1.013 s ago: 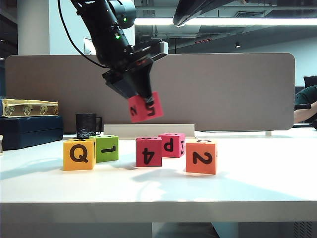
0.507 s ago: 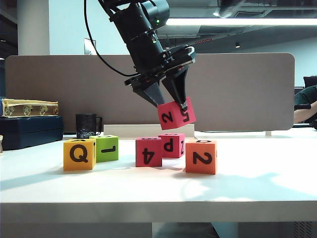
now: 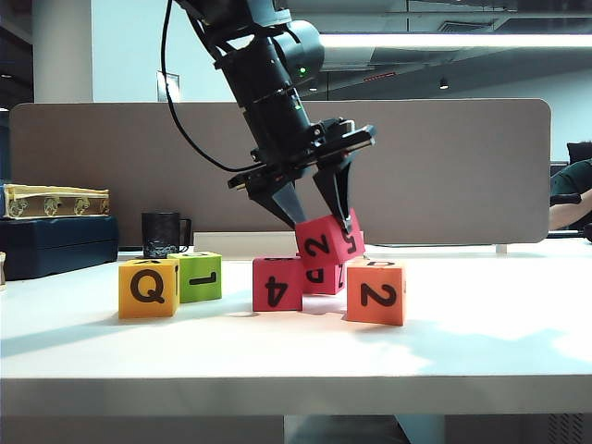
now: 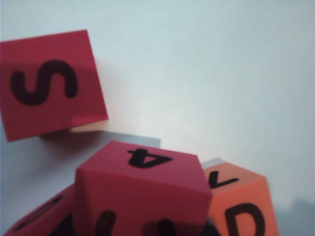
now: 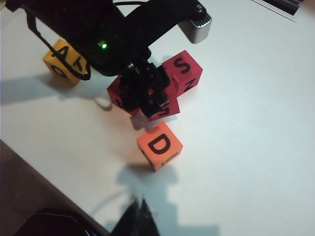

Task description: Select the appropriate blocks from the scattered letter blocks on the table and arrange them in a row to spell out "ABCD".

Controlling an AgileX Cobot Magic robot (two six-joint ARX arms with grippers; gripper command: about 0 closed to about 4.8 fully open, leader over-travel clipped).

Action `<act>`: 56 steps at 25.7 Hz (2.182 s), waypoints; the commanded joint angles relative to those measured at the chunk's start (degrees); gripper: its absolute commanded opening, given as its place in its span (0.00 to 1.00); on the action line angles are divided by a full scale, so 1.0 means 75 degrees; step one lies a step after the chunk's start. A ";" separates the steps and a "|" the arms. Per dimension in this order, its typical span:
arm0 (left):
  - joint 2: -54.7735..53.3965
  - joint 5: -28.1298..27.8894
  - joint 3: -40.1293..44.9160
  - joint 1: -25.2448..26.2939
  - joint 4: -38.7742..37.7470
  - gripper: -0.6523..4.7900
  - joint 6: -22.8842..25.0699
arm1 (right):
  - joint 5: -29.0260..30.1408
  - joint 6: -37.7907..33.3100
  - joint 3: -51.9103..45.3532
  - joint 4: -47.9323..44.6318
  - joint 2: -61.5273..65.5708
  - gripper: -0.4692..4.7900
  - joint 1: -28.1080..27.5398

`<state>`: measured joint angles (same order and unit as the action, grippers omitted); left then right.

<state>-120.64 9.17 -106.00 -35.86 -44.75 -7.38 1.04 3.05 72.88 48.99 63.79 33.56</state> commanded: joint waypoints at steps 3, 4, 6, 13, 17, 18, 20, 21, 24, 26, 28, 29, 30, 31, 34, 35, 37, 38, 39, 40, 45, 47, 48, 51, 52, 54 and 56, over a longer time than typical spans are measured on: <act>-0.0117 -0.0446 -0.0003 -0.0166 -0.0082 0.49 -0.0230 | 0.0020 -0.0003 0.0032 -0.0003 -0.0020 0.09 0.0009; -0.0117 -0.0493 -0.0003 -0.0166 -0.0087 0.49 -0.0230 | 0.0020 0.0000 0.0032 0.0015 -0.0020 0.09 0.0009; -0.0117 -0.0542 -0.0006 -0.0166 -0.0146 0.49 -0.0230 | 0.0020 -0.0003 0.0032 0.0038 -0.0020 0.09 0.0009; -0.0117 -0.1221 -0.0003 -0.0146 -0.0702 0.50 -0.0143 | 0.0020 -0.0003 0.0032 0.0061 -0.0020 0.09 0.0009; -0.0117 -0.1227 -0.0003 -0.0122 -0.0854 0.50 -0.0105 | 0.0020 -0.0003 0.0032 0.0064 -0.0020 0.09 0.0009; -0.0117 -0.1230 -0.0003 -0.0119 -0.0880 0.50 -0.0108 | 0.0020 -0.0003 0.0032 0.0067 -0.0020 0.09 0.0009; -0.0117 -0.1224 -0.0003 -0.0119 -0.0886 0.50 -0.0137 | 0.0020 -0.0003 0.0032 0.0070 -0.0020 0.09 0.0009; -0.0117 -0.1221 -0.0003 -0.0119 -0.0895 0.50 -0.0178 | 0.0023 -0.0006 0.0032 0.0070 -0.0020 0.09 0.0009; -0.0117 -0.1180 -0.0003 -0.0128 -0.0953 0.50 -0.0309 | 0.0023 -0.0006 0.0032 0.0067 -0.0020 0.09 0.0012; -0.0117 -0.1163 0.0009 -0.0169 -0.0968 0.50 -0.0309 | 0.0023 -0.0006 0.0032 0.0067 -0.0020 0.09 0.0012; -0.0117 -0.1064 0.0009 -0.0169 -0.0968 0.52 -0.0356 | 0.0023 -0.0006 0.0032 0.0067 -0.0020 0.09 0.0012; -0.0117 -0.0985 0.0012 -0.0169 -0.0959 0.52 -0.0382 | 0.0023 -0.0003 0.0032 0.0064 -0.0020 0.09 0.0012; -0.0117 -0.0860 0.0044 -0.0169 -0.0912 0.52 -0.0475 | 0.0023 -0.0003 0.0032 0.0064 -0.0020 0.09 0.0012; -0.0117 -0.0787 0.0087 -0.0169 -0.0868 0.52 -0.0545 | 0.0023 -0.0006 0.0032 0.0061 -0.0020 0.09 0.0012; -0.0152 -0.0787 0.0146 -0.0175 -0.0868 0.52 -0.0676 | 0.0023 -0.0003 0.0032 0.0064 -0.0020 0.09 0.0012; -0.0172 -0.0717 0.0169 -0.0175 -0.0880 0.52 -0.0676 | 0.0023 -0.0003 0.0032 0.0067 -0.0020 0.09 0.0012; -0.0233 -0.0647 0.0187 -0.0172 -0.0930 0.52 -0.0670 | 0.0029 -0.0003 0.0032 0.0067 -0.0020 0.09 0.0012; -0.0286 -0.0644 0.0187 -0.0175 -0.0938 0.52 -0.0600 | 0.0026 -0.0003 0.0032 0.0067 -0.0020 0.09 0.0012; -0.0303 -0.0647 0.0187 -0.0178 -0.0982 0.52 -0.0440 | 0.0035 -0.0003 0.0032 0.0067 -0.0020 0.09 0.0012; -0.0326 -0.0650 0.0187 -0.0178 -0.1061 0.52 -0.0236 | 0.0050 -0.0003 0.0032 0.0070 -0.0020 0.09 0.0012; -0.0356 -0.0874 0.0181 -0.0187 -0.1285 0.52 0.1177 | 0.0052 -0.0003 0.0032 0.0061 -0.0020 0.09 0.0012; -0.0353 -0.0938 0.0181 -0.0178 -0.1416 0.52 0.1614 | 0.0052 -0.0003 0.0032 0.0061 -0.0020 0.09 0.0012; -0.0353 -0.0933 0.0181 -0.0166 -0.1513 0.52 0.1897 | 0.0052 -0.0003 0.0032 0.0058 -0.0020 0.09 0.0012; -0.0353 -0.1148 0.0181 -0.0160 -0.1804 0.52 0.3083 | 0.0052 -0.0003 0.0032 0.0058 -0.0020 0.09 0.0012; -0.0353 -0.1265 0.0181 -0.0169 -0.1833 0.52 0.3692 | 0.0052 -0.0003 0.0032 0.0050 -0.0020 0.09 0.0012; -0.0353 -0.1276 0.0181 -0.0166 -0.1772 0.52 0.4357 | 0.0052 -0.0006 0.0032 0.0026 -0.0020 0.09 0.0012; -0.0353 -0.1268 0.0181 -0.0169 -0.1719 0.52 0.4800 | 0.0052 -0.0003 0.0032 0.0029 -0.0020 0.09 0.0012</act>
<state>-123.11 0.67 -104.79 -37.19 -55.40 25.39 1.26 3.05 72.88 50.00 63.77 33.58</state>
